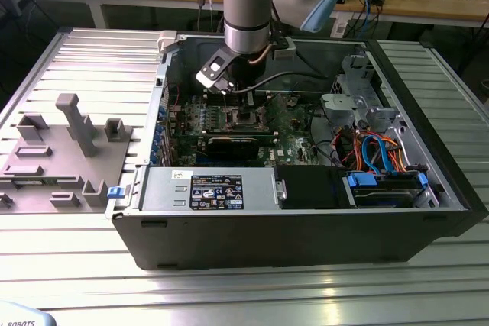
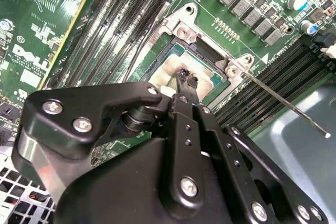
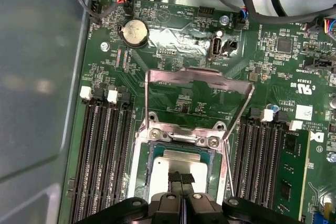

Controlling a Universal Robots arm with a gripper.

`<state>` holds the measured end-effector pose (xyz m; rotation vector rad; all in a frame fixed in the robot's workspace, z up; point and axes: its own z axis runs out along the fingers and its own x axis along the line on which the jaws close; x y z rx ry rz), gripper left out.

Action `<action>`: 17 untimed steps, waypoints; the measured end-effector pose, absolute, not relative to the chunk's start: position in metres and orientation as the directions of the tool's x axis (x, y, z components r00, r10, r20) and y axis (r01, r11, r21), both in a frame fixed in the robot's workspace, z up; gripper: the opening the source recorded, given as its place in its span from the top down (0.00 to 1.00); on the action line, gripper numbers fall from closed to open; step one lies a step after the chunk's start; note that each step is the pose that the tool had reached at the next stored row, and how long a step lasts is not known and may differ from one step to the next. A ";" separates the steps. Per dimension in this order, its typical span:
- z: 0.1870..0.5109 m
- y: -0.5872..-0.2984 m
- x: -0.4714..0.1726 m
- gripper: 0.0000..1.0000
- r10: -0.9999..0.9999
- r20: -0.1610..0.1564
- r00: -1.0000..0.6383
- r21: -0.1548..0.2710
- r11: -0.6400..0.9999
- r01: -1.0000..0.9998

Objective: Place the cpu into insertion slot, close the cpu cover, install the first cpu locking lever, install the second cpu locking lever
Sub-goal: 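Place the cpu into insertion slot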

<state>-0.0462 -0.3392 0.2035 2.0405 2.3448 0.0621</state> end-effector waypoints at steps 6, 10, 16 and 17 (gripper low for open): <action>0.211 -0.339 -0.045 0.89 0.992 0.002 -0.127 0.051 0.126 0.991; 0.221 -0.339 -0.042 0.89 0.995 -0.002 -0.095 0.044 0.095 0.994; 0.238 -0.339 -0.038 0.89 0.996 -0.002 -0.085 0.036 0.085 0.996; 0.242 -0.339 -0.038 0.89 0.996 -0.002 -0.084 0.036 0.084 0.996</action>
